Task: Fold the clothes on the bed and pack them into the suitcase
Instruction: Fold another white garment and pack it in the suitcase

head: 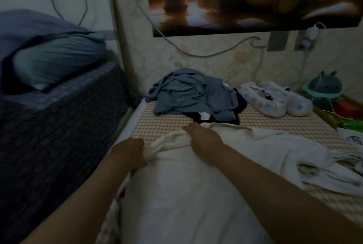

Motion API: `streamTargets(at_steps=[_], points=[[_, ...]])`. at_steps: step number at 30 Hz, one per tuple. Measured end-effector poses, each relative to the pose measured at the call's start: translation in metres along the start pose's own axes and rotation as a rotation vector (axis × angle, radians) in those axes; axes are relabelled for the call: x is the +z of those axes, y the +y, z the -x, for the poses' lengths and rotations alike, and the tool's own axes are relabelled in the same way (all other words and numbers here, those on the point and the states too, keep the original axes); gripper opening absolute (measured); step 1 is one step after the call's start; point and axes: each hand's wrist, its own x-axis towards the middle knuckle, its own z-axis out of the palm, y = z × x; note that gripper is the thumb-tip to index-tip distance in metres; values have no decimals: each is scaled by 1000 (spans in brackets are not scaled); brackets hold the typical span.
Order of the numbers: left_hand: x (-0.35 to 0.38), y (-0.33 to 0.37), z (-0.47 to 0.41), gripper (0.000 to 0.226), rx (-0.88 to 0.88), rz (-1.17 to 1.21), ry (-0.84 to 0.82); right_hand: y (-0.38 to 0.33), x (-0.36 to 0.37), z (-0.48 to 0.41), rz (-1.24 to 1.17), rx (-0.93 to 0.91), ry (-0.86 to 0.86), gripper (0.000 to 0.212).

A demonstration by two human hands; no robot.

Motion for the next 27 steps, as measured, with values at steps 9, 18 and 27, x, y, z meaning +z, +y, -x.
streamTargets(at_steps=[9,18,27], points=[[-36,-19,-35,13,-153,391,595,-10,23,-36,-10,74,329,21],[24,-39,-44,86,-289,598,346,0,24,-51,36,297,-91,87],[-25,-43,-27,24,-274,1151,569,-54,47,-32,-120,125,-122,62]])
